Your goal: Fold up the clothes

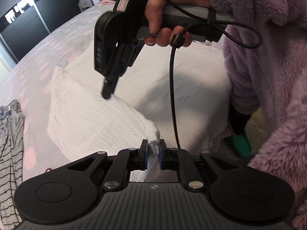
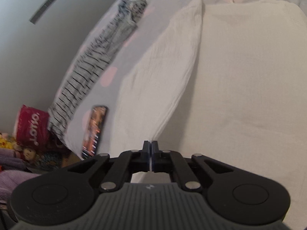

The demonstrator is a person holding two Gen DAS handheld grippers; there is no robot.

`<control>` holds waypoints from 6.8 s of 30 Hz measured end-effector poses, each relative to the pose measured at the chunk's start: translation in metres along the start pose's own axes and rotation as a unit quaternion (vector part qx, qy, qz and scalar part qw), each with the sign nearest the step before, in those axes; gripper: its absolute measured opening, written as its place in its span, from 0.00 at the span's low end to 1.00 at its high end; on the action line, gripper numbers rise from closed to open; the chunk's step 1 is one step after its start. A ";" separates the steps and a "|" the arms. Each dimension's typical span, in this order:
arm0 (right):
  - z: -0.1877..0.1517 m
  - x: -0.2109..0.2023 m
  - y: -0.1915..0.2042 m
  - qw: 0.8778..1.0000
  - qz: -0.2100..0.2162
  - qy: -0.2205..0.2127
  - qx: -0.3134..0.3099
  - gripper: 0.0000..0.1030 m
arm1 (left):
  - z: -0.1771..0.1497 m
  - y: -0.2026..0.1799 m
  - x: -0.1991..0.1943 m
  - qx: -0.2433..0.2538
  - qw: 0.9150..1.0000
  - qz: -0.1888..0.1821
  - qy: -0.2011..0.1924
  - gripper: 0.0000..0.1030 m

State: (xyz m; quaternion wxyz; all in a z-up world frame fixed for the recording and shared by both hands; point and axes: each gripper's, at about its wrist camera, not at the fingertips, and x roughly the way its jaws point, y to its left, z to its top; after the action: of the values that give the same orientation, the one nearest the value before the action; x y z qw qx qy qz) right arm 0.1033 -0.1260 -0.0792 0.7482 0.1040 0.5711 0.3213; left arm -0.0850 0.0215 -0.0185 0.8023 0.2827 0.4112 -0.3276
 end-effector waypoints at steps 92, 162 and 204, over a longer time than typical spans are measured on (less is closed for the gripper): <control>0.002 0.013 0.005 0.989 -0.095 0.020 -0.113 0.44 | -0.028 0.253 0.064 -0.284 0.953 0.108 -0.008 0.14; -0.125 0.002 0.003 0.992 0.083 0.086 -0.031 0.05 | -0.073 0.081 0.022 -0.330 0.935 -0.023 0.128 0.06; -0.112 -0.151 -0.163 0.921 -0.331 -0.199 0.044 0.34 | 0.110 0.046 0.100 -0.250 0.965 -0.082 0.018 0.44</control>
State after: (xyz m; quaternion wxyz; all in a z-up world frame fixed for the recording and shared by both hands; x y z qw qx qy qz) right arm 0.0372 -0.3656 -0.0822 0.9046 0.0036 0.4262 0.0024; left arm 0.0466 -0.0587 -0.0393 0.8104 0.0444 0.5161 -0.2736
